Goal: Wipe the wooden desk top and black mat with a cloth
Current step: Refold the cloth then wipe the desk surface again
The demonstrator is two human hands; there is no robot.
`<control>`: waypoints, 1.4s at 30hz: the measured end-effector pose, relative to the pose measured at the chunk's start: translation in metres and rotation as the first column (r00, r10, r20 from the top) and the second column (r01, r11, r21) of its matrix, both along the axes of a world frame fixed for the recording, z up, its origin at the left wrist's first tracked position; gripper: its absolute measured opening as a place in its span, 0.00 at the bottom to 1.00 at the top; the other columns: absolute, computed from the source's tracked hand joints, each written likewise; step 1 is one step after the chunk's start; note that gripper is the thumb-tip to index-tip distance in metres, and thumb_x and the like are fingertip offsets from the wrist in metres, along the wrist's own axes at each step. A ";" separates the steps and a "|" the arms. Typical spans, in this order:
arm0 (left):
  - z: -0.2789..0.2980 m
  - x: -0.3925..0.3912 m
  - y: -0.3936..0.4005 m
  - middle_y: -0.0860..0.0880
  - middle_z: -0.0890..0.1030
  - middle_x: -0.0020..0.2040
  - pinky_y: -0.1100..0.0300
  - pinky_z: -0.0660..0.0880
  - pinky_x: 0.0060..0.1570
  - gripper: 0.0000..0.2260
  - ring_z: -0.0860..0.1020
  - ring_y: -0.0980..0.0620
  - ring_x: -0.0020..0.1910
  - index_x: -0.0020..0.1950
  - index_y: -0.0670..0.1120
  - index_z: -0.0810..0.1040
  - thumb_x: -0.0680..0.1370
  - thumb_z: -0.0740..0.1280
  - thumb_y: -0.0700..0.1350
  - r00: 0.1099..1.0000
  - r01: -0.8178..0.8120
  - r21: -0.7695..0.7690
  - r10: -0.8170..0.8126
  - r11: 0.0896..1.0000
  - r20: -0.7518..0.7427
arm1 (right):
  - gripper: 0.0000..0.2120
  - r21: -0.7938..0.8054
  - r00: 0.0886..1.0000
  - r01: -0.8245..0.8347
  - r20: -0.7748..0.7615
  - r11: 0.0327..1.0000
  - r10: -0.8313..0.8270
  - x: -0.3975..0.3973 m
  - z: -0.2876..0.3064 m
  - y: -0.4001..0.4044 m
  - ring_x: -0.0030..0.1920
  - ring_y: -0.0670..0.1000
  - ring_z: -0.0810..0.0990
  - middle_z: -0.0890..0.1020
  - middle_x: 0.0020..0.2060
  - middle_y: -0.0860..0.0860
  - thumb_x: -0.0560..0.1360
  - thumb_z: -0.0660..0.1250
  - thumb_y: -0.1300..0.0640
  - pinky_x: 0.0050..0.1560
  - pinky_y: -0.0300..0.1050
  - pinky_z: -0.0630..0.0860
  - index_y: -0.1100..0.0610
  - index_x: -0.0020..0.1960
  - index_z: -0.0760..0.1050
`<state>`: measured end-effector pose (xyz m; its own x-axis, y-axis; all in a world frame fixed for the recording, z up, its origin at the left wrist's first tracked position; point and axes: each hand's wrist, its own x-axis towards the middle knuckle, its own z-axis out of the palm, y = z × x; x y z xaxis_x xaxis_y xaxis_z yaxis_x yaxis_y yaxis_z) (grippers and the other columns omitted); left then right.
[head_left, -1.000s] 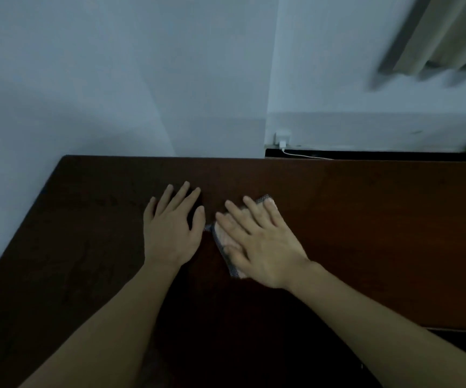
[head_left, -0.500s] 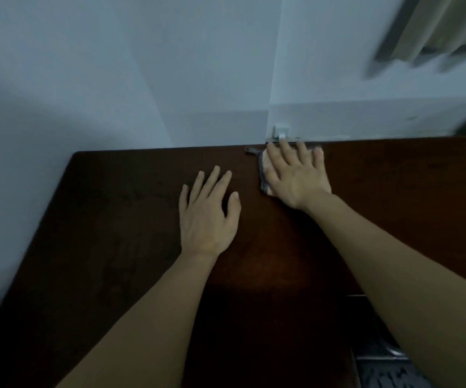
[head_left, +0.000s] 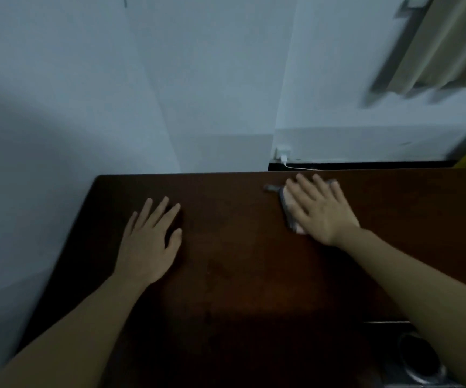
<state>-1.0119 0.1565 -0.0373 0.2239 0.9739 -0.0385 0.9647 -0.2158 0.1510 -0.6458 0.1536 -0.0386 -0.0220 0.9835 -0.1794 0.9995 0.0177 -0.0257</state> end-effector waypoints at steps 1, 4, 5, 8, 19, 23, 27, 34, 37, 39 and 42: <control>-0.004 -0.002 -0.001 0.54 0.51 0.82 0.49 0.44 0.79 0.33 0.45 0.51 0.81 0.82 0.57 0.55 0.77 0.39 0.65 1.000 0.001 -0.016 -0.001 1.000 0.000 | 0.32 0.000 0.998 0.070 0.005 0.998 -0.070 -0.002 -0.001 0.014 0.81 0.56 0.39 0.41 0.82 0.46 0.79 0.32 0.36 0.79 0.62 0.39 0.42 0.81 0.36; -0.010 -0.001 -0.003 0.55 0.51 0.82 0.49 0.45 0.80 0.31 0.46 0.54 0.81 0.82 0.58 0.54 0.79 0.41 0.63 0.999 -0.017 -0.014 0.018 1.000 0.030 | 0.29 -0.012 0.985 0.172 -0.004 0.985 -0.172 -0.031 -0.004 0.038 0.81 0.59 0.39 0.41 0.82 0.48 0.83 0.37 0.39 0.77 0.66 0.40 0.44 0.82 0.37; -0.010 -0.001 -0.003 0.55 0.51 0.82 0.49 0.45 0.80 0.30 0.46 0.54 0.81 0.81 0.58 0.54 0.79 0.42 0.63 0.999 -0.017 -0.008 0.017 1.000 0.034 | 0.29 -0.015 0.987 0.160 -0.008 0.987 -0.160 -0.046 -0.003 0.040 0.81 0.59 0.38 0.41 0.82 0.48 0.83 0.37 0.40 0.77 0.67 0.39 0.44 0.82 0.37; -0.011 -0.002 -0.002 0.55 0.52 0.82 0.49 0.46 0.80 0.30 0.47 0.54 0.81 0.81 0.58 0.56 0.80 0.42 0.63 0.999 -0.009 -0.001 0.009 1.000 0.045 | 0.31 -0.030 0.999 0.007 -0.032 1.000 -0.008 -0.098 0.003 0.021 0.81 0.59 0.38 0.40 0.82 0.48 0.81 0.35 0.39 0.77 0.66 0.37 0.45 0.82 0.36; -0.011 -0.003 -0.002 0.56 0.53 0.82 0.51 0.43 0.79 0.29 0.47 0.56 0.81 0.81 0.59 0.57 0.80 0.41 0.63 0.993 -0.012 -0.002 0.012 1.000 0.115 | 0.34 -0.012 0.978 -0.210 0.011 0.978 0.211 -0.035 0.000 0.013 0.82 0.53 0.38 0.39 0.81 0.43 0.75 0.27 0.31 0.79 0.59 0.37 0.38 0.79 0.33; -0.009 -0.002 -0.003 0.56 0.52 0.82 0.51 0.43 0.79 0.31 0.46 0.56 0.81 0.81 0.58 0.56 0.79 0.39 0.63 0.992 -0.014 -0.012 0.015 1.000 0.124 | 0.31 0.024 0.999 0.042 0.005 0.999 -0.042 -0.068 -0.006 0.054 0.82 0.58 0.40 0.43 0.83 0.48 0.82 0.35 0.37 0.78 0.65 0.39 0.44 0.83 0.39; -0.008 -0.001 -0.002 0.56 0.53 0.82 0.52 0.43 0.79 0.31 0.47 0.56 0.81 0.81 0.58 0.55 0.79 0.39 0.62 0.992 -0.022 -0.010 0.023 1.000 0.121 | 0.30 -0.017 0.996 -0.080 -0.040 0.997 0.079 -0.133 0.000 0.048 0.81 0.58 0.38 0.42 0.82 0.48 0.83 0.38 0.39 0.77 0.66 0.37 0.44 0.82 0.38; -0.010 -0.003 -0.002 0.55 0.55 0.82 0.52 0.44 0.79 0.31 0.49 0.55 0.81 0.81 0.55 0.57 0.79 0.40 0.62 0.990 -0.031 0.008 0.030 0.999 0.140 | 0.30 -0.056 0.859 -0.511 -0.072 0.858 0.507 -0.109 0.006 -0.028 0.81 0.54 0.35 0.40 0.81 0.44 0.81 0.35 0.34 0.79 0.61 0.36 0.40 0.81 0.36; -0.010 -0.001 -0.001 0.56 0.54 0.82 0.52 0.43 0.79 0.31 0.48 0.56 0.81 0.81 0.56 0.56 0.80 0.40 0.62 0.988 -0.027 0.006 0.025 1.000 0.149 | 0.31 -0.006 0.929 -0.371 -0.012 0.929 0.371 -0.066 0.003 -0.003 0.82 0.56 0.45 0.48 0.82 0.45 0.80 0.35 0.33 0.79 0.60 0.43 0.40 0.81 0.39; -0.011 -0.002 -0.002 0.56 0.54 0.82 0.52 0.42 0.79 0.30 0.47 0.57 0.81 0.81 0.56 0.55 0.80 0.41 0.62 0.988 -0.029 0.004 0.028 1.000 0.150 | 0.32 0.006 0.983 -0.182 0.017 0.983 0.182 -0.053 -0.001 0.026 0.82 0.55 0.44 0.47 0.83 0.46 0.77 0.33 0.34 0.79 0.60 0.41 0.39 0.80 0.37; -0.011 -0.002 -0.003 0.56 0.54 0.82 0.53 0.41 0.79 0.29 0.48 0.56 0.81 0.82 0.56 0.54 0.81 0.42 0.61 0.988 -0.029 0.004 0.028 1.000 0.153 | 0.31 0.007 1.000 0.023 -0.004 1.000 -0.023 -0.069 -0.005 0.062 0.82 0.57 0.41 0.45 0.83 0.47 0.81 0.36 0.36 0.78 0.63 0.39 0.43 0.82 0.39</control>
<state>-1.0142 0.1534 -0.0483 0.1991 0.9800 0.0000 0.9362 -0.1902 0.2955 -0.7152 0.2160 -0.0432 -0.0005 0.9850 -0.1724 0.9995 -0.0047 -0.0297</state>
